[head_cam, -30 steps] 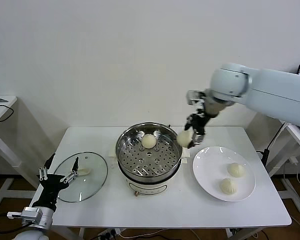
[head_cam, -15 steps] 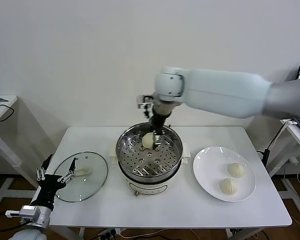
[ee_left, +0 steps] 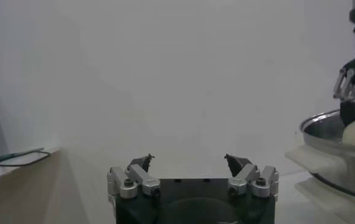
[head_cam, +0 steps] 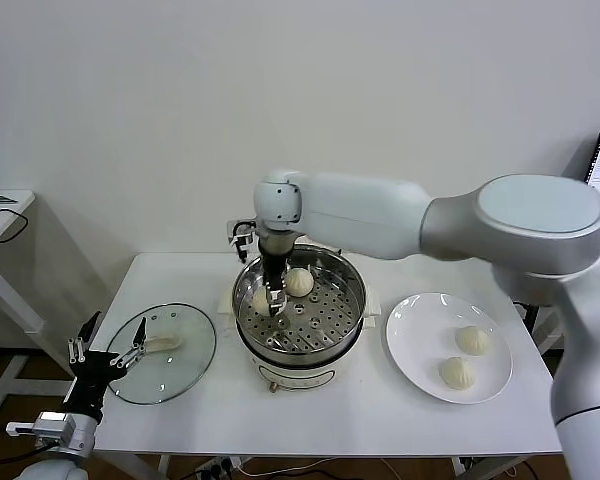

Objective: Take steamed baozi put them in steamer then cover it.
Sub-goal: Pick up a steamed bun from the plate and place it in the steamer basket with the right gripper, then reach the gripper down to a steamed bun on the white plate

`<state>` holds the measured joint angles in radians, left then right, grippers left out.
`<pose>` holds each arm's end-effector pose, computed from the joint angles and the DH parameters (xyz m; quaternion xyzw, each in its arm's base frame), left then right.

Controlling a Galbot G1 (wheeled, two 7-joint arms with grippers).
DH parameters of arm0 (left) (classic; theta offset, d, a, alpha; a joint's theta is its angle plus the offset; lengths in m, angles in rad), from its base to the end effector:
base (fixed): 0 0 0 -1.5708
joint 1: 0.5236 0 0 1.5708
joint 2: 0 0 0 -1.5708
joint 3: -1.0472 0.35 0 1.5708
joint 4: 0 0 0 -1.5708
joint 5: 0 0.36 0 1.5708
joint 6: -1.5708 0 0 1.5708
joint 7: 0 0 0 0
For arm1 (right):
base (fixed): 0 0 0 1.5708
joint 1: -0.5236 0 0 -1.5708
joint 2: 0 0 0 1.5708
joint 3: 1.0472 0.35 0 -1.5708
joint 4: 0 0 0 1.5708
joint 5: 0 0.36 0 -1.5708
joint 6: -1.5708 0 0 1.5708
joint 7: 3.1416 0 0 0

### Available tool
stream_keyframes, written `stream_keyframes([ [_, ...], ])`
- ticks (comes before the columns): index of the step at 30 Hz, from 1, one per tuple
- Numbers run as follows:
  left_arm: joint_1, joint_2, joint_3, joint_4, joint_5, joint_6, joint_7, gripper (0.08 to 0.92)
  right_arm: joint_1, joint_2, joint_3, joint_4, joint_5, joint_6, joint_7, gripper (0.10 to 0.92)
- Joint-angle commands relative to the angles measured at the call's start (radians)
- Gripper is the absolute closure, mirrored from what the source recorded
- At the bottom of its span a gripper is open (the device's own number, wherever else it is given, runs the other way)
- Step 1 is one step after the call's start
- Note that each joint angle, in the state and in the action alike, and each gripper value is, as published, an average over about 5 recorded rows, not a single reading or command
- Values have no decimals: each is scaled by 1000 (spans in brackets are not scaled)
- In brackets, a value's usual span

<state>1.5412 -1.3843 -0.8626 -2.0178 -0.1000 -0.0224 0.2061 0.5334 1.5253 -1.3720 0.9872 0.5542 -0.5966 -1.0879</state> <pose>0.1885 0.1421 -0.2957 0.0049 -0.9939 -0.1103 0.0022 0.5617 0.2595 -0.0904 0.5792 -0.4827 0.5283 0.3903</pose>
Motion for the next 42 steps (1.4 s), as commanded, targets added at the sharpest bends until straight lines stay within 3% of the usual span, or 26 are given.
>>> stream_keyframes([
  [1, 2, -1, -4, 2, 0, -2, 3, 177, -49, 52, 14, -69, -42, 4, 4, 258],
  [5, 5, -3, -4, -3, 0, -2, 2, 177, -10, 0, 24, 2, -18, -1, 6, 208],
  [10, 11, -6, 2, -11, 0, -1, -1, 177, 102, -139, 22, 152, 35, -11, -10, 203],
  [20, 17, -5, 19, -28, 3, 2, -9, 177, 343, -625, -56, 508, 75, 29, -94, 203],
  [25, 20, -3, 29, -34, 6, 4, -12, 177, 355, -874, -104, 602, -45, 91, -161, 203],
  [31, 25, 0, 43, -40, 15, 5, -15, 177, 163, -1073, -17, 616, -280, 177, -217, 203],
  [36, 37, 1, 55, -47, 23, 4, -15, 177, -125, -1131, 196, 569, -448, 243, -241, 203],
  [42, 51, 6, 57, -51, 27, 3, -14, 177, -376, -1096, 402, 484, -592, 290, -241, 203],
])
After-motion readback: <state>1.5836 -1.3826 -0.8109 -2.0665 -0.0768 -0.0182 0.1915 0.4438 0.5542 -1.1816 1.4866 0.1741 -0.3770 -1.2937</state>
